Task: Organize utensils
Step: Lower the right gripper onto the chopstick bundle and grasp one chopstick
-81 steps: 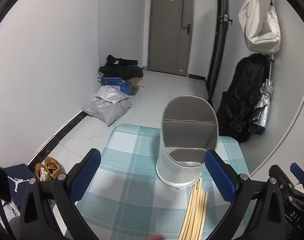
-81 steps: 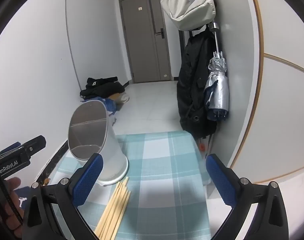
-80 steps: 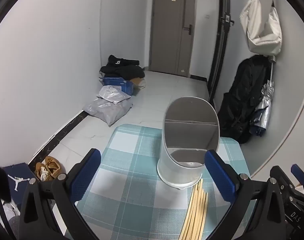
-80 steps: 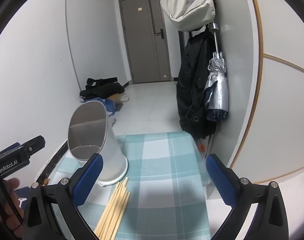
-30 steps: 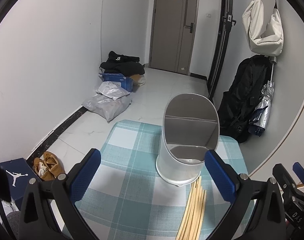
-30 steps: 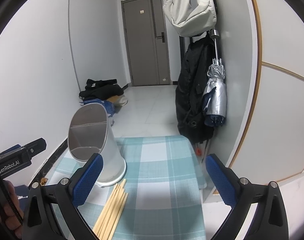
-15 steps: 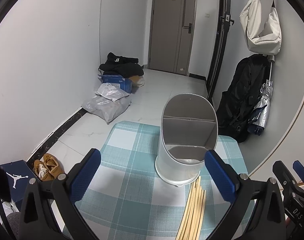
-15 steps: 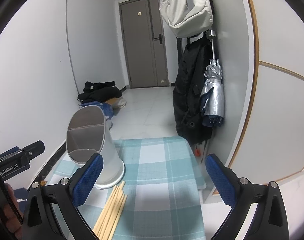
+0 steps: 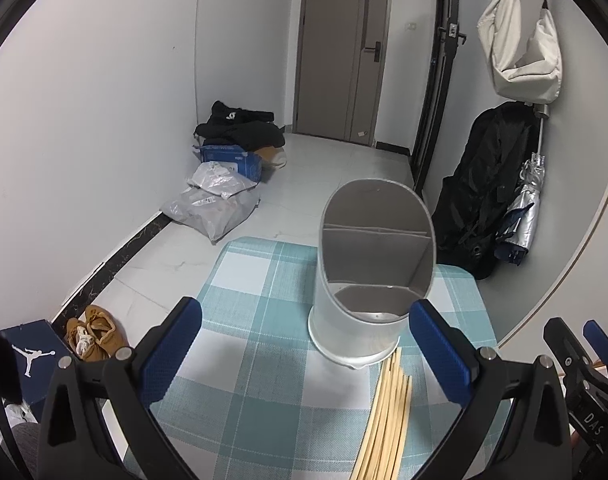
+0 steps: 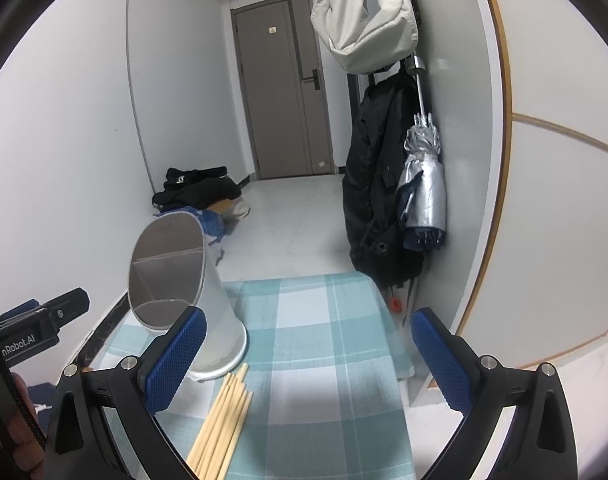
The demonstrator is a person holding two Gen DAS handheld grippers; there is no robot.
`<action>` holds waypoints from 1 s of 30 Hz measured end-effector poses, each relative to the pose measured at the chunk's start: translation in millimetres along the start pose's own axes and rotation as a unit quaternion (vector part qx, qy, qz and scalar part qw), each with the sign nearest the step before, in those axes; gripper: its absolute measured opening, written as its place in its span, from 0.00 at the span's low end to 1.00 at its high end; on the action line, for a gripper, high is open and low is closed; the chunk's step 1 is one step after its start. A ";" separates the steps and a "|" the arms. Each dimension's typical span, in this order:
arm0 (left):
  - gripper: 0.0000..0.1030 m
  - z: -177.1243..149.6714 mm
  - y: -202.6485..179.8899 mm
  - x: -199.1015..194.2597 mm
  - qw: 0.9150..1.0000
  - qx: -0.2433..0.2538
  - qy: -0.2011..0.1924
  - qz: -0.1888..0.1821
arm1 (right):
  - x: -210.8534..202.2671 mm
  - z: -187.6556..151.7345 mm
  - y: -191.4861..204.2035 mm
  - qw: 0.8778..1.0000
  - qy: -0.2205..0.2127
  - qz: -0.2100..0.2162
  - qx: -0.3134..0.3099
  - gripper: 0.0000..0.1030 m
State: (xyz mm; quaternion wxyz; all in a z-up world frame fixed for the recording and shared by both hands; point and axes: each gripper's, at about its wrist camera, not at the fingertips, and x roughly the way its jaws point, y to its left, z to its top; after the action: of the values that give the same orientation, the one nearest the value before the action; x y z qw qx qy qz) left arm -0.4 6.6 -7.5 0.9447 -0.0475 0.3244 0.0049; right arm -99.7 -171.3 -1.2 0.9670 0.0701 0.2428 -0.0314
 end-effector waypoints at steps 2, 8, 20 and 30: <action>0.99 -1.3 3.3 3.9 1.000 0.000 0.010 -0.002 | 5.3 -1.4 -2.1 1.000 0.014 0.010 0.005 1.00; 0.99 -6.3 16.0 17.0 0.999 0.024 0.034 0.014 | 48.6 -20.5 2.3 0.986 0.156 0.050 0.013 0.85; 0.99 -5.8 52.7 35.4 0.997 -0.019 0.075 0.014 | 112.7 -68.6 42.4 0.951 0.303 0.031 -0.048 0.55; 0.99 -4.8 64.9 39.3 0.995 -0.042 0.092 0.010 | 125.5 -73.6 68.8 0.939 0.322 -0.011 -0.119 0.40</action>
State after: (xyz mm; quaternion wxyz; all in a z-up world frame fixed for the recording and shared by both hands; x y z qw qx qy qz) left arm 25.1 70.0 -40.9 0.9080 -0.0840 0.4098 0.0232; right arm -17.0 -95.6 -116.6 0.8380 -0.0418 0.5439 0.0113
